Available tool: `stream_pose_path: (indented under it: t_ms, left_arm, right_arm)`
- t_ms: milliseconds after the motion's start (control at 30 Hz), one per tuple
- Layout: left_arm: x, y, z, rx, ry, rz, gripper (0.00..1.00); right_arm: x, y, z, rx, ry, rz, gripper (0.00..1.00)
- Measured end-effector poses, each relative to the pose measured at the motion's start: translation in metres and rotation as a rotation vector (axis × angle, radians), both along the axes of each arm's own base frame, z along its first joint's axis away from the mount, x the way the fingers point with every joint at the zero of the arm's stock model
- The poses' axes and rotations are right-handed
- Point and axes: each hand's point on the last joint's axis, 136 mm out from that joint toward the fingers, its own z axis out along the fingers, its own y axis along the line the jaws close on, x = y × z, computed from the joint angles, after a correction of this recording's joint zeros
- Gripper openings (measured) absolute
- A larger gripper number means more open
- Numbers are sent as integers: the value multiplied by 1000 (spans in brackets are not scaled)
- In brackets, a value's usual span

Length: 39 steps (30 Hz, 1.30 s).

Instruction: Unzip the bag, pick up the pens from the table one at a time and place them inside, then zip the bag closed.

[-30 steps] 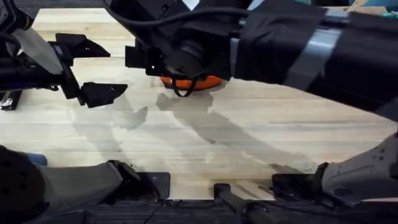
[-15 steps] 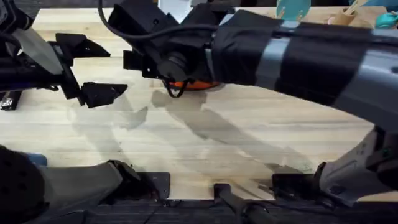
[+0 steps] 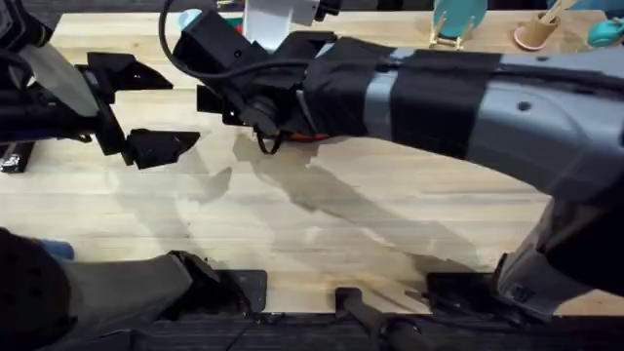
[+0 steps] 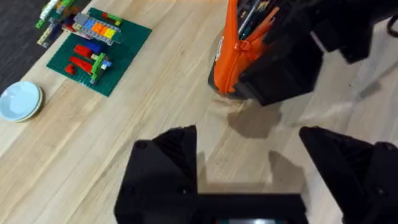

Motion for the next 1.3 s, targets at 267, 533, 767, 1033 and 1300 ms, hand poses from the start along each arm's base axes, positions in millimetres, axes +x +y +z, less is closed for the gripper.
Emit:
stream_pose_path:
  t_ms: [267,533,767,1033,1300]
  left_arm:
    - [0,0,0,0,0,0,992]
    - [0,0,0,0,0,0,993]
    - [0,0,0,0,0,0,993]
    - [0,0,0,0,0,0,993]
    - [0,0,0,0,0,0,993]
  right_arm:
    - [17,-1,-16,-1,-5,-28,996]
    - [28,-5,-20,10,-11,-49,952]
    - [30,-6,-25,-3,-5,-53,771]
    - [31,-8,-28,-9,-3,-59,506]
    - [31,-8,-29,-11,-2,-58,396]
